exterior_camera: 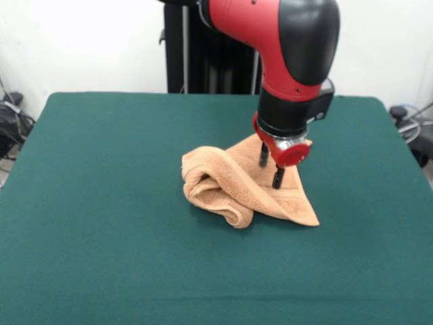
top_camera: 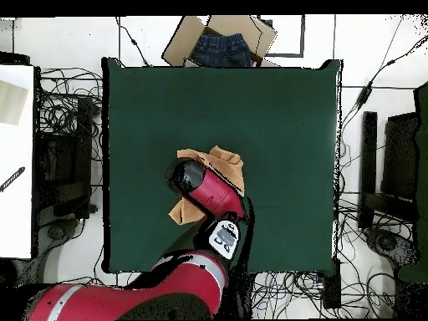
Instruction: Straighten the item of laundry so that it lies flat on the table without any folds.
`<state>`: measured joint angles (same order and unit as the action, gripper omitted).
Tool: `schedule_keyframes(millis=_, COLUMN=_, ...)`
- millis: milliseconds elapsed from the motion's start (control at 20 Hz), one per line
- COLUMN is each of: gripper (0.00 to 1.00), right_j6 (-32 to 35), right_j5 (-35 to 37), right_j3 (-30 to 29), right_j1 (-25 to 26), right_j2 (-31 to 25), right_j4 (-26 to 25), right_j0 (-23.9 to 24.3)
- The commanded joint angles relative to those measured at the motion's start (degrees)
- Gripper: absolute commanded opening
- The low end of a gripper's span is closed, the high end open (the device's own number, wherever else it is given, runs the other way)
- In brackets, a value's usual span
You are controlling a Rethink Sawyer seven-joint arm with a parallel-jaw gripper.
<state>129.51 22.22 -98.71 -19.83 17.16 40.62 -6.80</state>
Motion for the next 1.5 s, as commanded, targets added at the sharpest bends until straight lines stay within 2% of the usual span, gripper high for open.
schedule_keyframes(millis=50, gripper=1.00, right_j6=22.2, right_j5=6.4, right_j3=4.7, right_j1=1.8, right_j2=-1.9, right_j4=4.5, right_j0=-2.1)
schedule_keyframes(millis=200, gripper=1.00, right_j6=21.6, right_j5=5.9, right_j3=6.5, right_j1=1.9, right_j2=-1.3, right_j4=3.9, right_j0=-2.5)
schedule_keyframes(millis=350, gripper=1.00, right_j6=22.2, right_j5=8.6, right_j3=9.7, right_j1=3.3, right_j2=-0.5, right_j4=2.7, right_j0=-2.1)
schedule_keyframes(millis=600, gripper=1.00, right_j6=20.5, right_j5=7.5, right_j3=10.3, right_j1=3.9, right_j2=-2.4, right_j4=2.8, right_j0=0.4)
schedule_keyframes(millis=1000, gripper=1.00, right_j6=14.6, right_j5=-0.6, right_j3=10.7, right_j1=7.1, right_j2=-7.3, right_j4=2.7, right_j0=4.4)
schedule_keyframes(millis=1500, gripper=1.00, right_j6=12.0, right_j5=-7.5, right_j3=8.3, right_j1=7.0, right_j2=-10.5, right_j4=0.3, right_j0=6.7)
